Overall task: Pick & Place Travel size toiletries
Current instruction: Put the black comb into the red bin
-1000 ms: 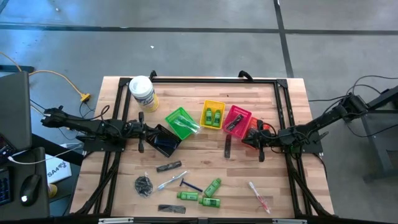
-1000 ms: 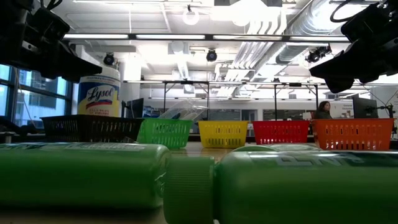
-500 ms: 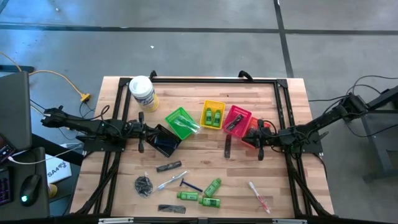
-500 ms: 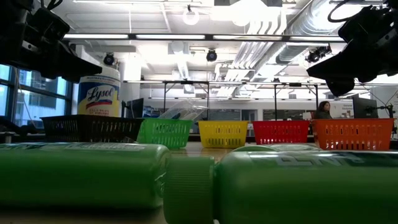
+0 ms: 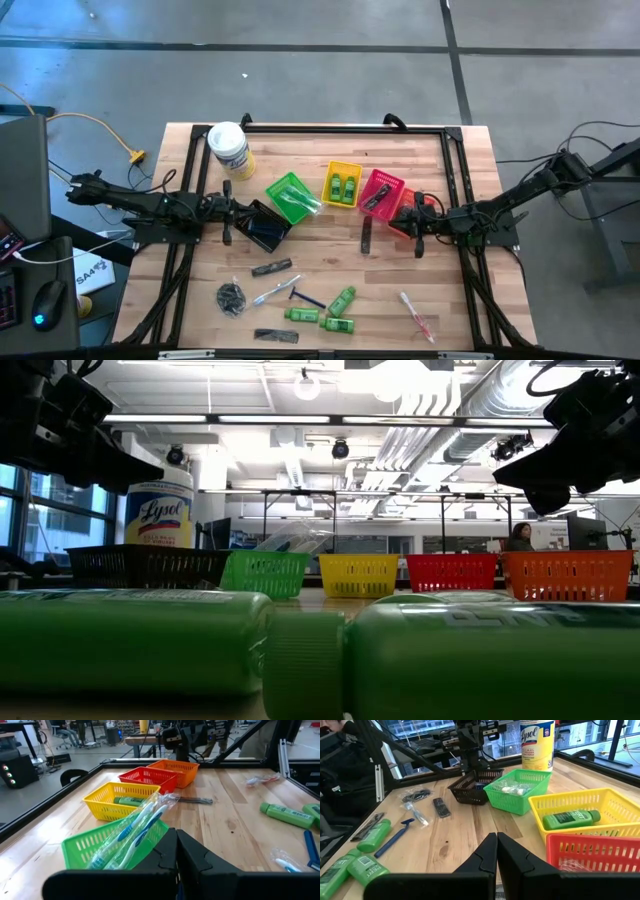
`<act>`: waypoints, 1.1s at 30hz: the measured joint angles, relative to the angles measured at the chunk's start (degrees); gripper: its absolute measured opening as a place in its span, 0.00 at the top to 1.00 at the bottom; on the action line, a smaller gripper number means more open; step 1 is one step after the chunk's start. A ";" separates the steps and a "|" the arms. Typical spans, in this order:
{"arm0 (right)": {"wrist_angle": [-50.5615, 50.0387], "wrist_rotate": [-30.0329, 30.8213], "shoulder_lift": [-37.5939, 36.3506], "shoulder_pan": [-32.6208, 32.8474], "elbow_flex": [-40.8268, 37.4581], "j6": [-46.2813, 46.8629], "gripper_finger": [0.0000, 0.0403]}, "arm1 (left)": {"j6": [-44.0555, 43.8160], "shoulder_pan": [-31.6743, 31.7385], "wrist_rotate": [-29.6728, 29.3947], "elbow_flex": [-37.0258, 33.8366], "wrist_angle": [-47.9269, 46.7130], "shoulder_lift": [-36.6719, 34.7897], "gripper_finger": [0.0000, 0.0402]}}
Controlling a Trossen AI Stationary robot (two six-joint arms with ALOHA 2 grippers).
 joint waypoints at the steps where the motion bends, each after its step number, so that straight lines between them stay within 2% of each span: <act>1: 0.00 -0.03 0.00 0.02 0.00 0.07 0.99 | 0.00 0.00 -0.06 0.00 -0.15 0.01 1.00; 22: -0.30 -0.72 0.00 0.00 0.00 -0.07 0.99 | 0.42 0.02 -0.04 0.00 -1.32 0.01 1.00; 28: -0.43 -1.99 0.00 0.00 0.01 0.52 0.99 | 0.43 0.00 -0.02 0.00 -1.54 0.00 1.00; 33: -0.44 -5.66 0.89 0.02 0.05 4.30 0.99 | 0.42 0.02 -0.02 0.00 -1.57 0.01 1.00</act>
